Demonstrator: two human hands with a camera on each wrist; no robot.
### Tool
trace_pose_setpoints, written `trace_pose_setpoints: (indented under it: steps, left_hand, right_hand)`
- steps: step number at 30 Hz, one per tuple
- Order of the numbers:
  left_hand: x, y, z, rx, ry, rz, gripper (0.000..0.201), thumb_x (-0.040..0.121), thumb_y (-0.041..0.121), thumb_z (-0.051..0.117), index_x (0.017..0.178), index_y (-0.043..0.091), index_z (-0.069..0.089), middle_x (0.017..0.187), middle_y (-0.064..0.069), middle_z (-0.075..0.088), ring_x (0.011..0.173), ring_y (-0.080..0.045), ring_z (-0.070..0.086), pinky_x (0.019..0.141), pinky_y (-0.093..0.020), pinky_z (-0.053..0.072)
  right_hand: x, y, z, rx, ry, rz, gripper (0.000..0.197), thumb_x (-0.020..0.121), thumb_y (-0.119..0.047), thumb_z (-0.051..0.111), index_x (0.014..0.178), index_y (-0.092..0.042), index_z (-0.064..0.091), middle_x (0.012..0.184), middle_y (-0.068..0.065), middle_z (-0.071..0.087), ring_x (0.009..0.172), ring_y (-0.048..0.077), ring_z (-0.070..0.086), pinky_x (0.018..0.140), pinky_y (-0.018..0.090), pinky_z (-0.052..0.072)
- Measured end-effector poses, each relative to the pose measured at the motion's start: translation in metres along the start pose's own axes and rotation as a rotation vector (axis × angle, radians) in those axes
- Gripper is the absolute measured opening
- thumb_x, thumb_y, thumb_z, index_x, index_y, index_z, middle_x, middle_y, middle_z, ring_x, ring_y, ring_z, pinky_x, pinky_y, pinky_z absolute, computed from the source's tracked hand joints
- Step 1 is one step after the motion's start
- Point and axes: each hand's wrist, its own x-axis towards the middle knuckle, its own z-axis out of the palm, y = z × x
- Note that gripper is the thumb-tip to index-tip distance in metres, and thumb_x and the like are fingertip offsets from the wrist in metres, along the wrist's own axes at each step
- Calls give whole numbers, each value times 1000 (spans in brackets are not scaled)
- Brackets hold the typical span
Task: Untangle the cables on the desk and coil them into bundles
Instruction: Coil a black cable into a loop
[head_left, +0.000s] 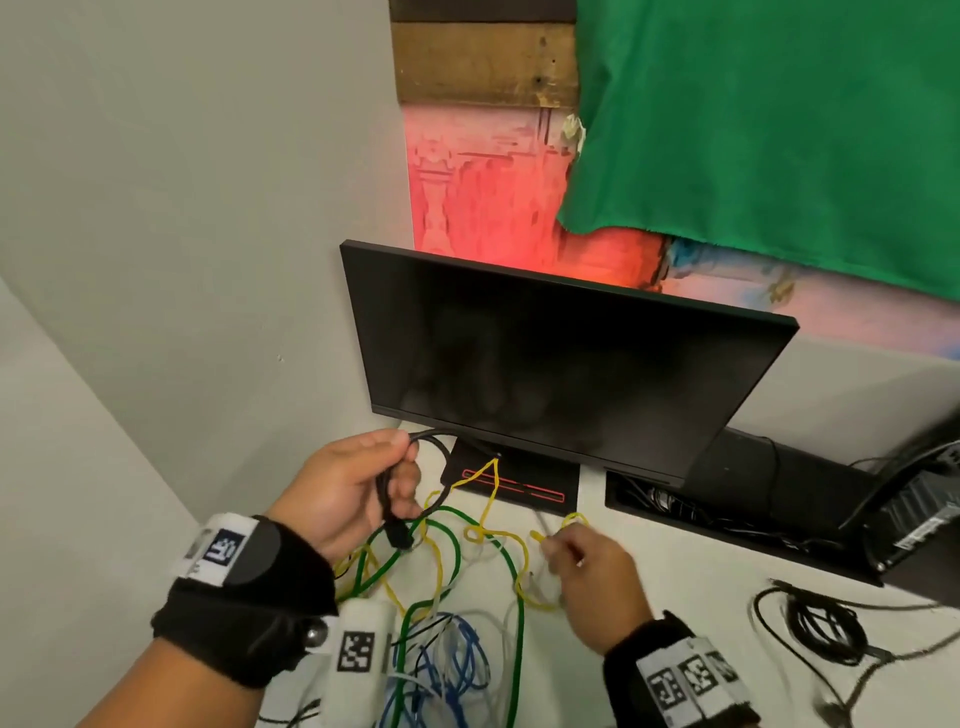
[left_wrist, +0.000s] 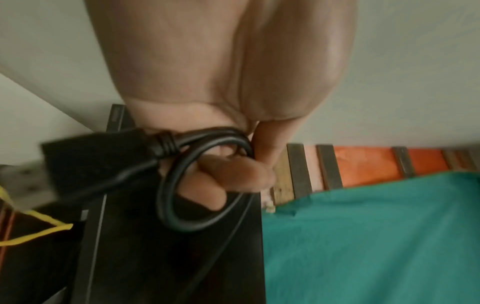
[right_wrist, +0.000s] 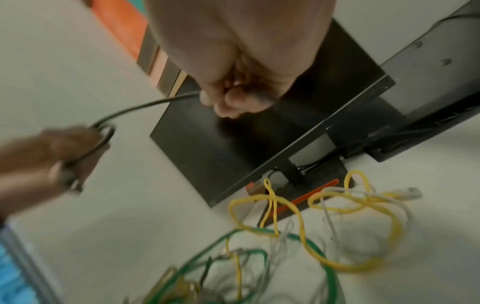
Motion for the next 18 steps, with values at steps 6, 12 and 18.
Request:
trace_pose_setpoints:
  steps: [6,12,18]
  left_hand:
    - [9,-23,39,613,-118,74,23,103,16,43,86,7,56,61,-6,64,50,-17,57,56,-24,48]
    - [9,-24,38,642,-276,-8,32,101,29,47,75,13,58,58,-2,59,49,-14,53,54,-23,43]
    - [13,-22,41,484,-249,-66,39,96,41,48,73,11,55,47,-2,40,39,-14,33,53,-31,46]
  right_hand:
    - [-26,-62,15,-448,-678,-314,33,99,-43,47,76,-20,52,79,2,58,74,20,54,63,32,40]
    - [-23,-91,-20,8,-418,-486,17,94,-33,57,82,-22,63,75,-10,66,72,7,61,71,36,51]
    - [-12,-74,-13,-76,112,-503,20,90,-45,63,83,-31,50,75,-16,49,67,3,49,58,12,32]
